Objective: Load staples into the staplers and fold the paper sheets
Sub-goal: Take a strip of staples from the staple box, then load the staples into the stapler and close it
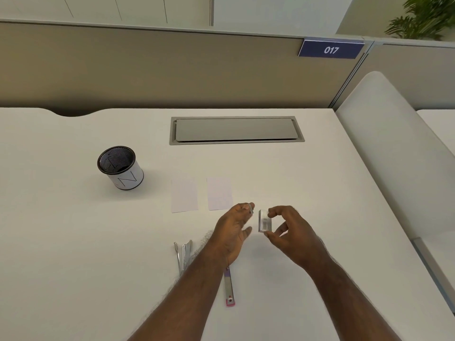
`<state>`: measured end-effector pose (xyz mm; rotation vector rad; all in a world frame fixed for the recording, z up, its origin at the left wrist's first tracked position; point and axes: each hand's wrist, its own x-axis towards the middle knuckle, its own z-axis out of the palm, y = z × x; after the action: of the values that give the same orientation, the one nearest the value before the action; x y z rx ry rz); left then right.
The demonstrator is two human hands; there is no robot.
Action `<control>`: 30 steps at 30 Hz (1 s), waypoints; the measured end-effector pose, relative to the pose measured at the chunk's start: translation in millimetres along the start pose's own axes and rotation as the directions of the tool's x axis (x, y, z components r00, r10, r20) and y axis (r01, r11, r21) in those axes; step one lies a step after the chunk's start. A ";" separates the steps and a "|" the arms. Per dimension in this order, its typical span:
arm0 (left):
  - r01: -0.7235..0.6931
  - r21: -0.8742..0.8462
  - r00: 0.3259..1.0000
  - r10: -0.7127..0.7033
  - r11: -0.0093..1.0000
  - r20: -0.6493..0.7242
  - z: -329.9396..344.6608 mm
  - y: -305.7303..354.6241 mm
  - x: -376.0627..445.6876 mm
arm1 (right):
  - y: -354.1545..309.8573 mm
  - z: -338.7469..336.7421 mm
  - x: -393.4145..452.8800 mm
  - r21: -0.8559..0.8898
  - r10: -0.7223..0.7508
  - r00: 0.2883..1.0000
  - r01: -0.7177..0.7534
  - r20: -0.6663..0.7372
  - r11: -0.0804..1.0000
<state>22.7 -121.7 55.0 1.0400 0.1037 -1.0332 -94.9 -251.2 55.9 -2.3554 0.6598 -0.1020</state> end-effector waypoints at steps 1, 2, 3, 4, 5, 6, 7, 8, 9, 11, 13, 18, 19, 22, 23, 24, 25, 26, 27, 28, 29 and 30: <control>-0.024 0.018 0.999 0.024 1.000 -0.028 -2.1 0.6 0.9 | 5.9 3.1 4.0 -0.041 0.047 0.999 -0.048 -0.018 0.998; -0.045 0.039 0.998 0.047 0.998 -0.051 -4.8 1.0 1.6 | 11.9 6.7 8.0 -0.077 0.091 0.995 -0.093 -0.029 0.993; -0.063 0.060 0.995 0.067 0.996 -0.074 -7.5 0.9 2.3 | 17.1 10.5 12.0 -0.107 0.122 0.992 -0.125 -0.034 0.986; -0.078 0.083 0.992 0.086 0.994 -0.094 -10.8 0.6 2.7 | 21.0 14.6 15.7 -0.131 0.138 0.990 -0.141 -0.036 0.981; -0.087 0.102 0.989 0.099 0.991 -0.111 -14.0 0.2 2.8 | 24.4 18.8 18.9 -0.149 0.138 0.990 -0.142 -0.036 0.979; -0.090 0.115 0.986 0.105 0.989 -0.127 -17.3 -0.2 2.4 | 27.2 22.6 22.2 -0.160 0.127 0.991 -0.132 -0.037 0.978; -0.086 0.126 0.984 0.105 0.988 -0.145 -20.2 -0.6 1.8 | 29.2 26.0 24.8 -0.162 0.118 0.992 -0.123 -0.039 0.979; -0.081 0.140 0.981 0.104 0.987 -0.164 -23.1 -1.3 1.2 | 30.5 28.3 27.4 -0.157 0.117 0.992 -0.122 -0.044 0.980; -0.077 0.156 0.978 0.105 0.985 -0.182 -25.7 -2.1 0.8 | 31.3 30.3 29.6 -0.153 0.120 0.992 -0.126 -0.046 0.980; -0.070 0.192 0.973 0.109 0.979 -0.205 -29.4 -3.5 -1.2 | 33.4 33.3 33.1 -0.170 0.117 0.992 -0.122 -0.038 0.978; -0.060 0.225 0.970 0.110 0.972 -0.218 -32.0 -4.3 -3.7 | 35.1 34.6 34.4 -0.197 0.115 0.993 -0.117 -0.020 0.973; -0.037 0.292 0.971 0.103 0.956 -0.215 -39.4 -6.2 -9.4 | 25.4 31.0 29.8 -0.118 0.134 0.990 -0.139 -0.053 0.983; -0.031 0.305 0.972 0.100 0.952 -0.213 -40.7 -7.0 -10.0 | 19.1 31.2 28.2 -0.065 0.129 0.990 -0.133 -0.064 0.989; -0.017 0.351 0.973 0.096 0.936 -0.211 -44.6 -10.0 -13.2 | -5.3 38.1 19.3 0.136 0.023 1.000 -0.024 0.009 0.990; -0.012 0.370 0.974 0.095 0.929 -0.207 -46.0 -11.3 -14.7 | -13.7 41.7 15.4 0.188 -0.015 0.999 0.006 0.044 0.982; -0.006 0.388 0.976 0.090 0.922 -0.199 -47.0 -12.7 -16.5 | -20.5 45.5 12.2 0.217 -0.041 0.997 0.026 0.068 0.976; 0.000 0.403 0.978 0.085 0.915 -0.192 -47.8 -13.8 -18.1 | -25.4 48.9 9.7 0.227 -0.056 0.995 0.036 0.080 0.973; 0.005 0.419 0.979 0.082 0.908 -0.189 -48.5 -14.5 -19.7 | -29.0 51.5 8.4 0.226 -0.060 0.995 0.041 0.082 0.973; 0.009 0.436 0.978 0.082 0.900 -0.190 -49.6 -14.8 -21.2 | -31.2 53.5 7.5 0.217 -0.060 0.995 0.042 0.078 0.975; 0.013 0.452 0.978 0.082 0.892 -0.190 -50.9 -14.5 -22.5 | -32.3 54.8 7.3 0.205 -0.058 0.996 0.042 0.073 0.978; 0.015 0.461 0.979 0.080 0.887 -0.186 -52.6 -14.1 -23.6 | -32.8 55.8 7.1 0.195 -0.058 0.996 0.042 0.073 0.980; 0.014 0.461 0.981 0.077 0.887 -0.178 -54.7 -13.2 -25.2 | -33.2 56.8 6.7 0.188 -0.061 0.995 0.046 0.076 0.981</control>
<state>19.6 -65.6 29.5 1.5719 -0.0050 -0.9455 -60.9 -199.4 32.8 -2.1847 0.5237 -0.0868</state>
